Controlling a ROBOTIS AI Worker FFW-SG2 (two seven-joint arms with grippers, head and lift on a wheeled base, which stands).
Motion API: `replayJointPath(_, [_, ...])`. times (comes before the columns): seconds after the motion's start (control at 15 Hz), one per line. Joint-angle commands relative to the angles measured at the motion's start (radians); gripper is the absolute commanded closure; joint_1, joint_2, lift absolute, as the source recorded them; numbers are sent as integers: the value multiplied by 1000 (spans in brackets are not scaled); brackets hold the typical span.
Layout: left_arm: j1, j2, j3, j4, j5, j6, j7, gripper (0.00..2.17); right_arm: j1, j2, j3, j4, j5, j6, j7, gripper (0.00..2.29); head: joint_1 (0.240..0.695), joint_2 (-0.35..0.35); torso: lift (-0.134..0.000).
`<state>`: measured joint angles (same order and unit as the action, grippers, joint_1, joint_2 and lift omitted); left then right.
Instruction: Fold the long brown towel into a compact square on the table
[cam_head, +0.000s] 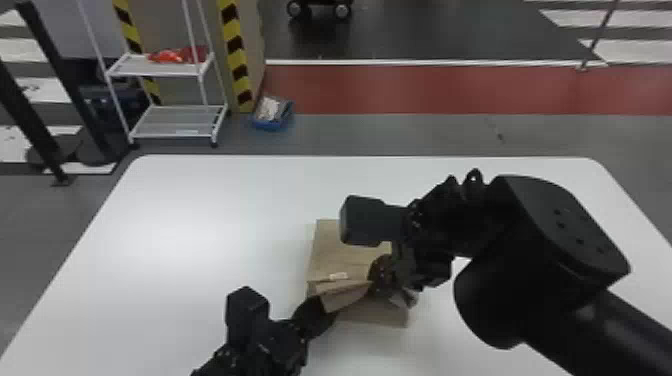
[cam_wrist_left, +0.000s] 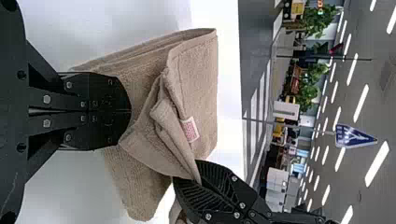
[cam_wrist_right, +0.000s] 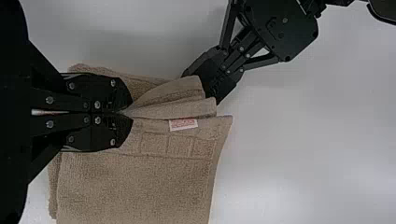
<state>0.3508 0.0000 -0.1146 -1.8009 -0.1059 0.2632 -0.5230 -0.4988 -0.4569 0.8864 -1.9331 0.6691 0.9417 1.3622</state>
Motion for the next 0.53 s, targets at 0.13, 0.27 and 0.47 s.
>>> replayJointPath(0.13, [1,-3,-4,0,0,0,0,2148,16,7,5,0,0,36,5,1129,695,17,-123])
replayJointPath(0.27, [1,-3,-4,0,0,0,0,2148,23,15,0,-4,-3,55,5,880,695,15,-123])
replayJointPath(0.47, [2,-3,-2,0,0,-3,-2,2148,32,17,-23,-43,-22,73,5,853,695,18,-123])
